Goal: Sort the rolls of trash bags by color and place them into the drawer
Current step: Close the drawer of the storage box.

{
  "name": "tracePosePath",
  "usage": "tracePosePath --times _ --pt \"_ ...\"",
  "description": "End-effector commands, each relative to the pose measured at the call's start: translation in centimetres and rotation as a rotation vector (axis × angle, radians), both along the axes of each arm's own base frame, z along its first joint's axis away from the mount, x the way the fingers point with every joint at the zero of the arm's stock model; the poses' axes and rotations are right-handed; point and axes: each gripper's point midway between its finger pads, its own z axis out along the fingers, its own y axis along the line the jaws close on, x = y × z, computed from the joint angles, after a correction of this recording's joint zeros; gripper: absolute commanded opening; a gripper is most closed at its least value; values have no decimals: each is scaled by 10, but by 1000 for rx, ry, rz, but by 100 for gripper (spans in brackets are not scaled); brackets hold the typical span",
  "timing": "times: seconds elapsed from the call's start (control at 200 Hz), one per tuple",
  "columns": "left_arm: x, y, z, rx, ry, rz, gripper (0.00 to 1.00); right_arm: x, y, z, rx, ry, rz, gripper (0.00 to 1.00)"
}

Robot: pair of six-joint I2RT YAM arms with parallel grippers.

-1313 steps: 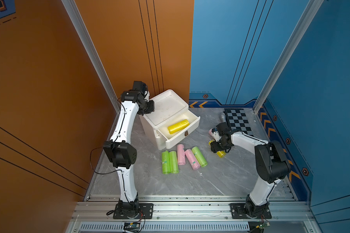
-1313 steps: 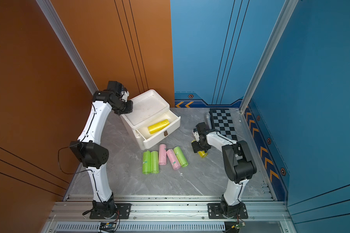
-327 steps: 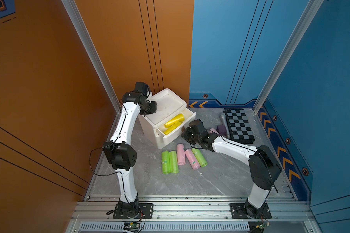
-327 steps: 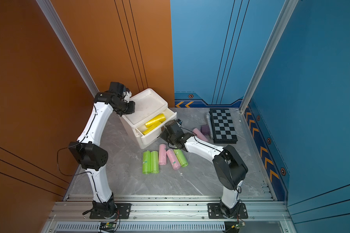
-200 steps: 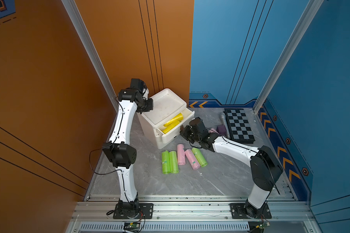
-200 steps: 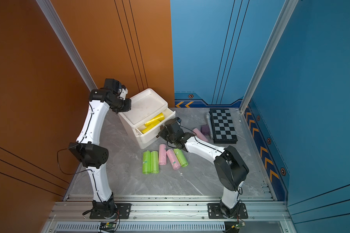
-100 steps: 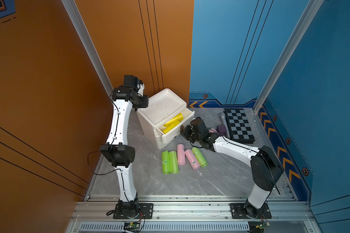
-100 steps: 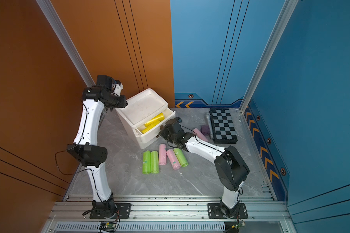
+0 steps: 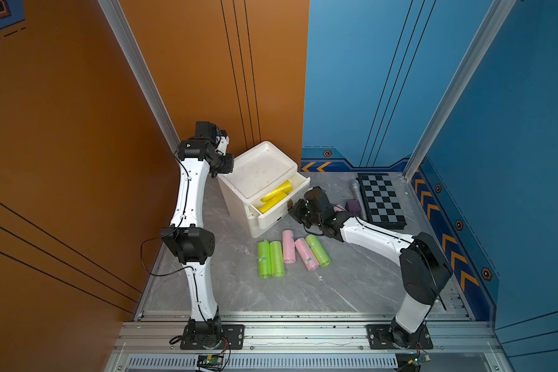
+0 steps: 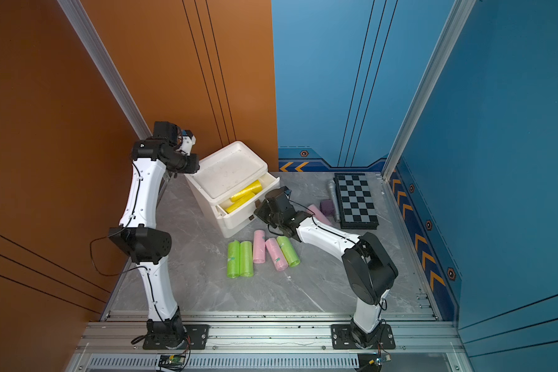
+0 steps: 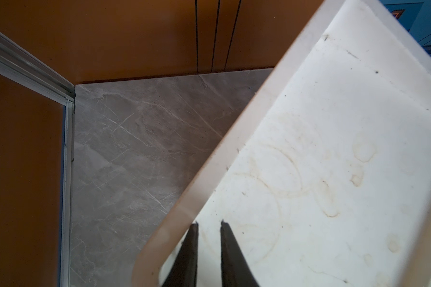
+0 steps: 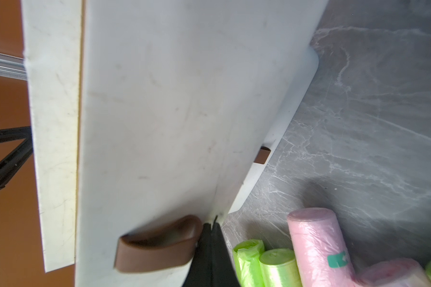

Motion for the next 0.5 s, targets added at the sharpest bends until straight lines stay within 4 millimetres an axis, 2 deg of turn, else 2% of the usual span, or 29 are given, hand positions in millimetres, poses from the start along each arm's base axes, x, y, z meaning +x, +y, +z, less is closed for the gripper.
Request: tracePosePath --times 0.0,0.25,0.49 --pt "0 7 3 25 -4 2 21 3 3 13 39 -19 5 3" --pt "-2 16 25 71 -64 13 21 3 7 8 48 -1 18 3" --pt "13 38 24 108 -87 86 18 2 8 10 45 -2 28 3"
